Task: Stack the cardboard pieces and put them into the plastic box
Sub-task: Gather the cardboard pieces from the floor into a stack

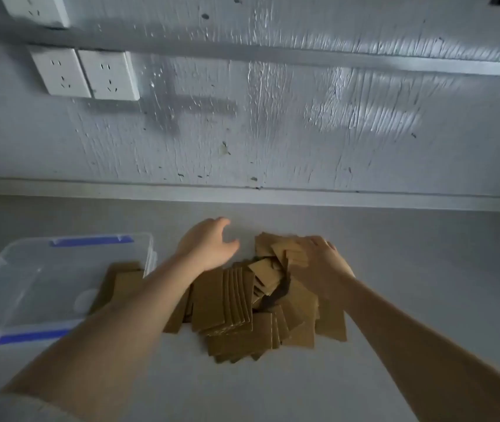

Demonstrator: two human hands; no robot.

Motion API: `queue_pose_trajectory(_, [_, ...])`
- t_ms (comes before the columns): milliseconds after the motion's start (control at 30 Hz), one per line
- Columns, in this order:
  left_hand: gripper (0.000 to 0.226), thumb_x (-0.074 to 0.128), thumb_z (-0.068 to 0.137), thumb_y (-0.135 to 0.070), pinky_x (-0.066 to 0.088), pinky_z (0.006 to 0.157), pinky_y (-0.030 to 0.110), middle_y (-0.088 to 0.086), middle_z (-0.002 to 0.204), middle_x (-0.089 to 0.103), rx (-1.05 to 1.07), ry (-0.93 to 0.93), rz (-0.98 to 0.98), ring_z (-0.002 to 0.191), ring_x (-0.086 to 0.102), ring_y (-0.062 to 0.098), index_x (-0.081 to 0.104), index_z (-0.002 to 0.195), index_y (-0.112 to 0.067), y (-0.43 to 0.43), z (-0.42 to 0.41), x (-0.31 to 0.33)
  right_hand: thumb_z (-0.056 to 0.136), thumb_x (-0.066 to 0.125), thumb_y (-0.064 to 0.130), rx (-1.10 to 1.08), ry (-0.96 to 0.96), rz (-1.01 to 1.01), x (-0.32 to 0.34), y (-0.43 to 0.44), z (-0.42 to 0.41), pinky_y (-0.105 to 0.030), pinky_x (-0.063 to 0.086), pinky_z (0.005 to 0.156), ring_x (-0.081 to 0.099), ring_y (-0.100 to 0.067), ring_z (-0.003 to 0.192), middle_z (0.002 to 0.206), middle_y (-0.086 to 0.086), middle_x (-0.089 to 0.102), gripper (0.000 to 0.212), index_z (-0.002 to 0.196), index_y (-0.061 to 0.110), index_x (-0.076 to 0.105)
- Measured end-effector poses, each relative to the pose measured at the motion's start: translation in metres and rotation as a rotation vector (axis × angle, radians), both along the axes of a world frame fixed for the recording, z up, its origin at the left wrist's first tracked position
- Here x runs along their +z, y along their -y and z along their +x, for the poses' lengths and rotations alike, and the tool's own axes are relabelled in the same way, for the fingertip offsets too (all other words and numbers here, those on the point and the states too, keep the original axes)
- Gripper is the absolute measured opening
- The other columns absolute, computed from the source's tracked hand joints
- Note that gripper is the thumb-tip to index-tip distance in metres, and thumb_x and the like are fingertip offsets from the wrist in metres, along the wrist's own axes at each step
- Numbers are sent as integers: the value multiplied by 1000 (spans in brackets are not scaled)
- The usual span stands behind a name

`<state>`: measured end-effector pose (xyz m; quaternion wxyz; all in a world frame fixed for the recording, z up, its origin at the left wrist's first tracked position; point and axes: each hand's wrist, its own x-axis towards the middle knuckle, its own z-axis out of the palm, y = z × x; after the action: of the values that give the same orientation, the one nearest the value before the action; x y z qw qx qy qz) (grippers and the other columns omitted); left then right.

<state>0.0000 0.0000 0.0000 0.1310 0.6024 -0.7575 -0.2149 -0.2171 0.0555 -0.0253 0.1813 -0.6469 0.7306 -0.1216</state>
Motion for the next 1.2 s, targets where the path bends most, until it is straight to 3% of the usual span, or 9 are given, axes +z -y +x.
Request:
queue_pose_trajectory(167, [56,55,89,-36,40,95,32,7,138,50,-11,-77,172,123,49,24,42,139,-15,23,-25,-35,85,53,37,-102,31,103,-30,24,-4,-45,44,103,33,-30,136,150,-2,33,67,146,32,26])
queue_pose_trajectory(367, [58,58,89,-36,39,90,31,10,140,47,5,-154,261,124,47,27,39,139,-13,49,-54,-68,74,43,75,-74,-58,184,-51,55,-17,-46,38,105,23,-33,141,157,-1,19,81,145,42,23])
queue_pose_trajectory(467, [58,59,89,-36,40,87,31,11,132,51,33,-194,298,118,50,26,40,136,-9,57,-63,-78,77,59,65,-136,-38,211,-56,62,-25,-49,39,104,24,-38,140,157,-6,17,89,148,39,13])
queue_pose_trajectory(533, [57,61,88,-37,44,87,34,9,121,54,74,-230,299,105,52,21,42,133,-8,63,-69,-85,72,62,68,-143,-101,227,-58,68,-29,-49,40,102,27,-37,137,153,-8,27,100,150,35,9])
queue_pose_trajectory(600, [61,63,86,-38,48,90,36,10,127,54,92,-259,300,108,53,21,40,135,-9,68,-75,-89,66,64,72,-158,-98,249,-61,74,-31,-45,45,95,34,-33,129,142,-7,41,103,147,30,17])
queue_pose_trajectory(800, [62,68,84,-28,51,89,38,13,130,53,165,-418,417,111,56,26,35,134,-9,71,-83,-95,58,70,72,-172,-52,259,-62,80,-32,-35,42,84,38,-24,108,122,-6,44,94,130,17,46])
queue_pose_trajectory(1033, [60,68,84,-19,46,99,41,8,130,50,100,-510,454,121,49,27,37,134,-14,64,-74,-91,61,81,55,-123,130,241,-60,75,-33,-26,45,77,41,-17,100,126,-6,38,91,133,17,39])
queue_pose_trajectory(1133, [63,70,82,-22,45,97,41,6,129,48,81,-523,451,120,49,26,34,133,-18,58,-67,-85,58,84,50,-89,196,191,-56,71,-29,-34,50,86,46,-20,105,124,-6,45,88,126,17,40])
queue_pose_trajectory(1200, [73,74,77,-31,44,101,45,7,134,46,80,-533,441,123,47,27,31,135,-17,53,-60,-82,60,85,45,-63,227,158,-51,66,-24,-36,52,80,52,-21,97,111,-4,53,79,118,17,41])
